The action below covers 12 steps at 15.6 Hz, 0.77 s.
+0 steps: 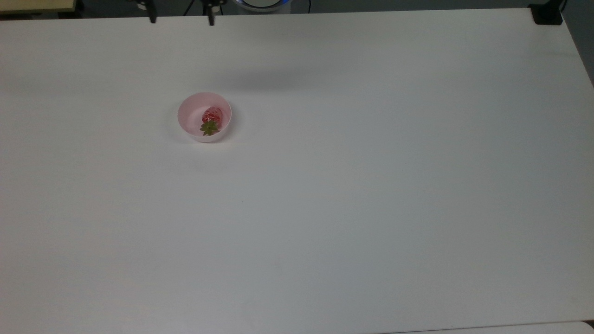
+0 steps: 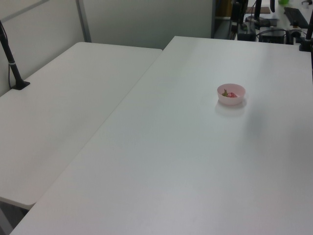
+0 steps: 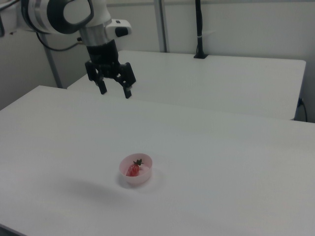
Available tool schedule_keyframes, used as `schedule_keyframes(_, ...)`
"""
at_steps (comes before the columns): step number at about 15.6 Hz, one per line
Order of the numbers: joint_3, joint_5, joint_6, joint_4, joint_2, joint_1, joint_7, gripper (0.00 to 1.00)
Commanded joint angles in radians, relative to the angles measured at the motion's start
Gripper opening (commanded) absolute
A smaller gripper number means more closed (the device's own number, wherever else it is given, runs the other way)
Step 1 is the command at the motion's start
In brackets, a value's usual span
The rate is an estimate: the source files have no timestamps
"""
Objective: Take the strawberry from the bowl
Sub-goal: 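Move the open gripper toward the pink bowl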
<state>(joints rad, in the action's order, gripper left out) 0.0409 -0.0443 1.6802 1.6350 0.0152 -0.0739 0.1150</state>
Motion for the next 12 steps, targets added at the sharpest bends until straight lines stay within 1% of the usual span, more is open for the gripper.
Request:
schedule_keyframes(1,0.01,-0.095,0.019,0.065,-0.006,-0.003,0.002,1.0)
schedule_keyframes(3,0.014,-0.101,0.019,0.086,-0.027,-0.024,0.0,1.0)
schedule_keyframes(4,0.016,-0.101,0.032,0.12,-0.038,-0.026,-0.011,1.0)
schedule_keyframes(5,0.016,-0.103,0.062,0.147,-0.049,-0.027,-0.029,0.97)
schedule_keyframes(7,0.024,-0.106,0.194,0.241,-0.057,-0.046,-0.137,0.97)
schedule_keyframes(8,0.025,-0.109,0.269,0.278,-0.06,-0.047,-0.15,0.97)
schedule_keyframes(9,0.025,-0.111,0.318,0.298,-0.073,-0.047,-0.149,0.97)
schedule_keyframes(12,0.025,-0.129,0.34,0.293,-0.138,-0.044,-0.095,0.97)
